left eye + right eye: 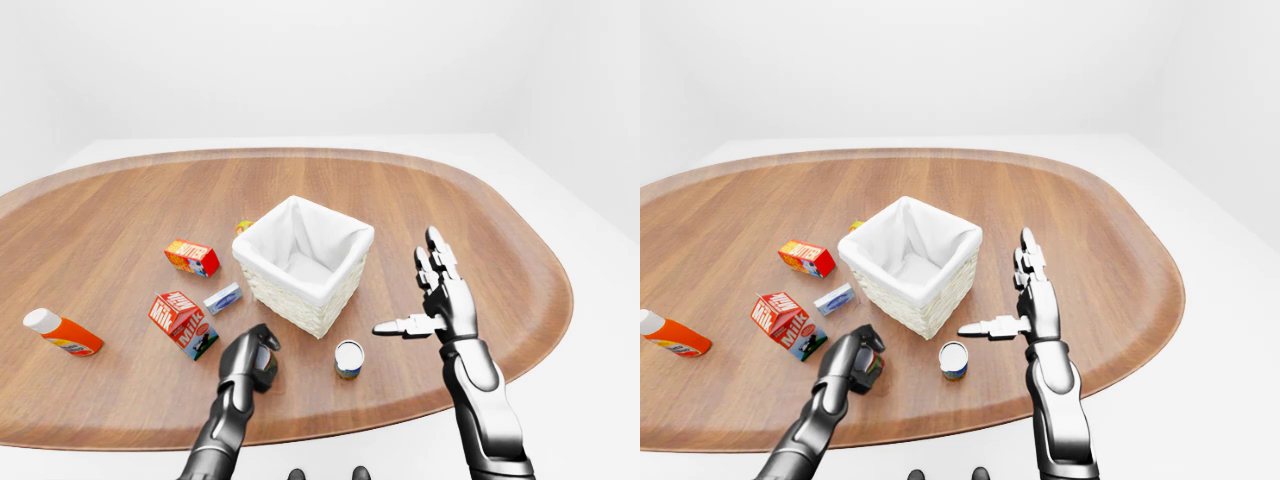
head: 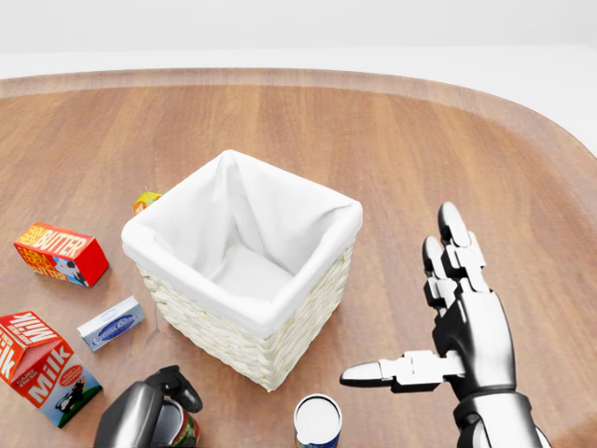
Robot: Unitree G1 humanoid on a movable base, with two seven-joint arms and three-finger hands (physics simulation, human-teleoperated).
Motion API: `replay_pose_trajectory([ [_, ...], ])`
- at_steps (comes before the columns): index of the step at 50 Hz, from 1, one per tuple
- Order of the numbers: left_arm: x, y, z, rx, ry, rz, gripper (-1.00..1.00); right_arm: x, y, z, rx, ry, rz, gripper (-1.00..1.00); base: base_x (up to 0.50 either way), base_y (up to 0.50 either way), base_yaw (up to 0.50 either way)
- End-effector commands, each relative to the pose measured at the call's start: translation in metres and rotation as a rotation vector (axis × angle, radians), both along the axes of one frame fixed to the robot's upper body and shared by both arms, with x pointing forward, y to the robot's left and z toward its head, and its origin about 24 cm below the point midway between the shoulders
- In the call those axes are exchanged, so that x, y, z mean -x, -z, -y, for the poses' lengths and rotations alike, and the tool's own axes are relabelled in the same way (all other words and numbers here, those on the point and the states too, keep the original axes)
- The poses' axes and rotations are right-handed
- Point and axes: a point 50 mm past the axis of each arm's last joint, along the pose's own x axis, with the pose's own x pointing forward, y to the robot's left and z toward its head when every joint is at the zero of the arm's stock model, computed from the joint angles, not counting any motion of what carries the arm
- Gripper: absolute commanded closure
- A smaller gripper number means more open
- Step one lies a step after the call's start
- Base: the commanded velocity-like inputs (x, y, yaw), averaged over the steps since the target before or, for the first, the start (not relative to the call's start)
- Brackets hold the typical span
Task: Pick up the tomato sauce, and put it in the basket.
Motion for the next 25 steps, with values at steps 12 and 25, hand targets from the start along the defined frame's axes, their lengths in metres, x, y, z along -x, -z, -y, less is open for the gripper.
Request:
replay_pose_trajectory([
  [12,-0.001,-0.001,-0.002,-0.008,-0.009,0.009,0.84,-0.001,0.000,0.001,-0.001,0.004,0.002,-1.00,0.00,0.00,0.00],
  [25,0.000,-0.025,0.002,0.064,0.030,0.093,1.00,0.000,-0.004,0.002,-0.012,0.006,0.016,-1.00,0.00,0.00,0.00],
])
